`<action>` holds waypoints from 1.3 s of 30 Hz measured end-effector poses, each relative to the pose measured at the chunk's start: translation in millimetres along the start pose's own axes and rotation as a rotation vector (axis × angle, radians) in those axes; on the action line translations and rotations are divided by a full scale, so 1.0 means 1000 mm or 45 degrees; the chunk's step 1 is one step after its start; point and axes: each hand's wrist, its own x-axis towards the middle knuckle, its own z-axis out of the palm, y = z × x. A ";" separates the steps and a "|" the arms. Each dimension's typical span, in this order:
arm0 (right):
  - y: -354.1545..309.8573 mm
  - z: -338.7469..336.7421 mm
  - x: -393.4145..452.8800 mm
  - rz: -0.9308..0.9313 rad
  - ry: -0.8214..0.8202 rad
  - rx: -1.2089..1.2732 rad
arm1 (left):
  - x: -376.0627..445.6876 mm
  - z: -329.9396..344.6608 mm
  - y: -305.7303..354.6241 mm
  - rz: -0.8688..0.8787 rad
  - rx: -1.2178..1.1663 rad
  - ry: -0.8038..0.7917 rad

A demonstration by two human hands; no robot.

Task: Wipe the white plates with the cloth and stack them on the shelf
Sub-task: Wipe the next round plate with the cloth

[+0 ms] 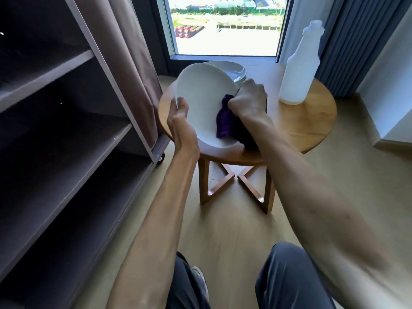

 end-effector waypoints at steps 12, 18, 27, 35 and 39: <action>-0.058 -0.013 -0.015 -0.380 -0.240 0.494 | -0.011 0.018 -0.008 -0.191 -0.210 -0.068; -0.030 0.008 -0.019 -0.138 -0.420 0.056 | 0.017 -0.009 0.001 -0.145 -0.203 0.094; -0.016 -0.015 0.010 -0.186 0.257 0.108 | -0.025 0.017 0.003 -0.035 -0.011 -0.170; -0.042 -0.016 -0.031 -0.445 -0.281 0.382 | -0.012 0.014 -0.008 -0.119 -0.169 -0.057; -0.029 0.002 -0.030 -0.218 -0.549 0.068 | 0.004 0.001 0.000 -0.074 -0.191 0.050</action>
